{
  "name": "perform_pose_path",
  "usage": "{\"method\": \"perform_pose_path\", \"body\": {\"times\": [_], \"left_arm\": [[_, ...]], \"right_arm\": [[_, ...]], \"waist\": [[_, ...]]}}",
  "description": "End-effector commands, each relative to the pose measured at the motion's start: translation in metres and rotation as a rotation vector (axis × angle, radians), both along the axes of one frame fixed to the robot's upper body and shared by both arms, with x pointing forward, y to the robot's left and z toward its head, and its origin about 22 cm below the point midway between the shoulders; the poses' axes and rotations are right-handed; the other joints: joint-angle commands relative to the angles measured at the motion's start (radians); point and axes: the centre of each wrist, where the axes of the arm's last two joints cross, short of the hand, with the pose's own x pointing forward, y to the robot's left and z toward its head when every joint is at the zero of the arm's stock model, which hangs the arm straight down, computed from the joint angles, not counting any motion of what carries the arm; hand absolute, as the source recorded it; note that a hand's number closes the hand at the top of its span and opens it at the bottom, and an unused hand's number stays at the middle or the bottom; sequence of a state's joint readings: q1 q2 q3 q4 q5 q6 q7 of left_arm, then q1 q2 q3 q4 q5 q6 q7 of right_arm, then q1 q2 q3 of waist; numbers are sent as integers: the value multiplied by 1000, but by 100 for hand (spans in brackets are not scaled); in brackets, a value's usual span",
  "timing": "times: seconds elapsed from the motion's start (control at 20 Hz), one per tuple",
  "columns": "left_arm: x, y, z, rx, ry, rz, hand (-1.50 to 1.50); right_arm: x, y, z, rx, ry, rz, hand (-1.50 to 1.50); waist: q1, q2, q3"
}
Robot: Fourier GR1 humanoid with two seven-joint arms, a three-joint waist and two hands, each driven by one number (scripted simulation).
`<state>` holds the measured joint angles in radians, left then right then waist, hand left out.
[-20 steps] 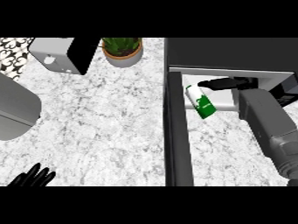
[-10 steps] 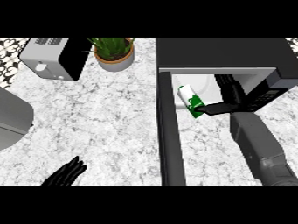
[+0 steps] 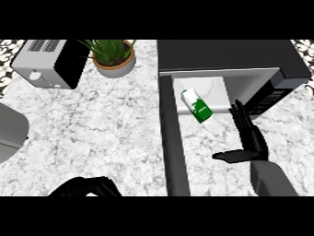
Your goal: Pick up the milk, place it into the microwave and close the microwave
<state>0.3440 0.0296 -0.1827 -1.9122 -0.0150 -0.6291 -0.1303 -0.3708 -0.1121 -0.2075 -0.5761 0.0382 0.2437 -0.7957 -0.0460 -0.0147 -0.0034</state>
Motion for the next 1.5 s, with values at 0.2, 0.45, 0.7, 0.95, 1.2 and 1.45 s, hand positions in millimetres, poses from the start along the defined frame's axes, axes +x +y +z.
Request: {"method": "perform_pose_path", "body": {"times": [0.2, 0.45, 0.7, 0.95, 1.2, 1.45], "left_arm": [[33, -27, -14, 104, -13, -40, 150], [52, -61, -13, 164, -60, -122, 150], [65, -83, -48, 173, -26, -160, 150], [44, -132, -55, 195, -129, -176, 150], [29, -163, -74, 204, -75, -281, 150], [12, -191, -68, 210, -23, -276, 150]], "right_arm": [[-94, -65, 0, -38, 4, -72, -150], [-162, -92, 13, -22, -27, -135, -150], [-211, -112, 41, -13, -50, -156, -150], [-237, -131, 60, 18, -100, -123, -150], [-224, -136, 79, 31, -165, -93, -150], [-228, -128, 101, 107, -184, 24, -150]], "waist": [[-13, 4, -1], [5, 10, 1], [16, 14, 1], [17, 13, 2], [10, 16, 2], [-19, 16, 1]]}}
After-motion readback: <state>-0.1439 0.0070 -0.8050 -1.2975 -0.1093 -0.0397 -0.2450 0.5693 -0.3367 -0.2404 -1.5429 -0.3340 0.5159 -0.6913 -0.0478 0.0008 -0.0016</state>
